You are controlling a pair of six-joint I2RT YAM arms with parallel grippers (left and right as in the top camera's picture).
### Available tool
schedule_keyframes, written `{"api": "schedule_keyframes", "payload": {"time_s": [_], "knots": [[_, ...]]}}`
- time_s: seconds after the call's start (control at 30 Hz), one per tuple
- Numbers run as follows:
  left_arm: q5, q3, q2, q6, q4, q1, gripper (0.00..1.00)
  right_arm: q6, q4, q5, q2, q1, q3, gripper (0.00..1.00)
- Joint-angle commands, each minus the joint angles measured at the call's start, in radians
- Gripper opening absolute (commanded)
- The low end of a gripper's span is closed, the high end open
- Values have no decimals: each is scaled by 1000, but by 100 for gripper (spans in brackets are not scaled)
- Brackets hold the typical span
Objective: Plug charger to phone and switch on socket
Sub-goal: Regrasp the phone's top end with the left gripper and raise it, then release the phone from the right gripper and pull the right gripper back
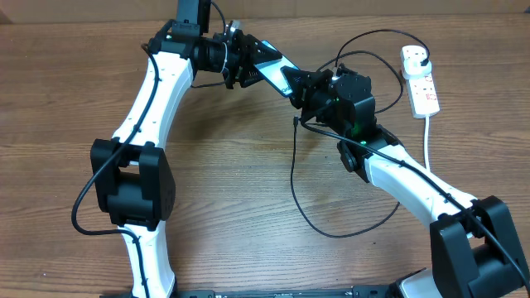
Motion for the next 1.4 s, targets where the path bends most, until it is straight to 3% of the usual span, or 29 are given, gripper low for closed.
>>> {"api": "schedule_keyframes", "payload": {"time_s": [0.0, 0.37, 0.8, 1.37], "knots": [[-14, 13, 1, -14, 17, 1, 39, 6, 23, -99, -43, 11, 35, 4], [-22, 13, 1, -82, 81, -8, 28, 6, 23, -173, -43, 50, 35, 4], [-43, 13, 1, -167, 117, -25, 5, -2, -63, -174, -43, 111, 35, 4], [-133, 13, 1, -317, 155, -25, 4, -1, -79, -174, -43, 121, 35, 4]]}}
